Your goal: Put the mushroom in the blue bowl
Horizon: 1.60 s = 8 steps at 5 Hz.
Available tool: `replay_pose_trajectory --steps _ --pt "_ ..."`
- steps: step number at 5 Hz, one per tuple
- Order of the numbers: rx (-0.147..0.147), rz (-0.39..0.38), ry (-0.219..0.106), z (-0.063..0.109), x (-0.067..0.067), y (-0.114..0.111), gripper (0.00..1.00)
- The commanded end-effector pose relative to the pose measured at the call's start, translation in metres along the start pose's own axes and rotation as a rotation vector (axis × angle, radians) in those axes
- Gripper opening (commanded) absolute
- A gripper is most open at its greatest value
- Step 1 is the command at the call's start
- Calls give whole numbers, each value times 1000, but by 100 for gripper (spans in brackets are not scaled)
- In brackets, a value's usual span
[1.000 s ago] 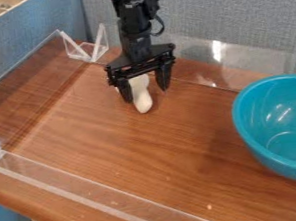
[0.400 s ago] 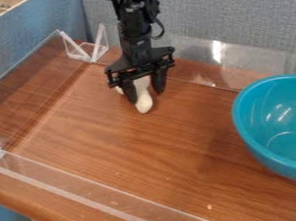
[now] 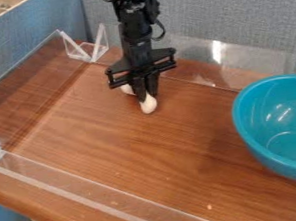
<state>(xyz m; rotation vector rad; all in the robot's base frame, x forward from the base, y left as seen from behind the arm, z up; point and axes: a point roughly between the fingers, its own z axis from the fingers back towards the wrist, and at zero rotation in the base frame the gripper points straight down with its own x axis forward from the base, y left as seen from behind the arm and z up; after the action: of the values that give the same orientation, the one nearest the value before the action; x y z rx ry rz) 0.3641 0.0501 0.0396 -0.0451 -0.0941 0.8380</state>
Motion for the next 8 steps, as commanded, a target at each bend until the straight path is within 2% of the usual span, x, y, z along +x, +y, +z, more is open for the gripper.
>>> replay_pose_trajectory --steps 1,3,4,5,8 --pt "-80 30 -74 45 16 -1 0" --pt "-123 58 -73 71 19 5 0" --pt "-130 74 -74 77 22 6 0" --pt "-132 76 -71 77 24 3 0" --pt "-141 44 -63 82 17 -7 0"
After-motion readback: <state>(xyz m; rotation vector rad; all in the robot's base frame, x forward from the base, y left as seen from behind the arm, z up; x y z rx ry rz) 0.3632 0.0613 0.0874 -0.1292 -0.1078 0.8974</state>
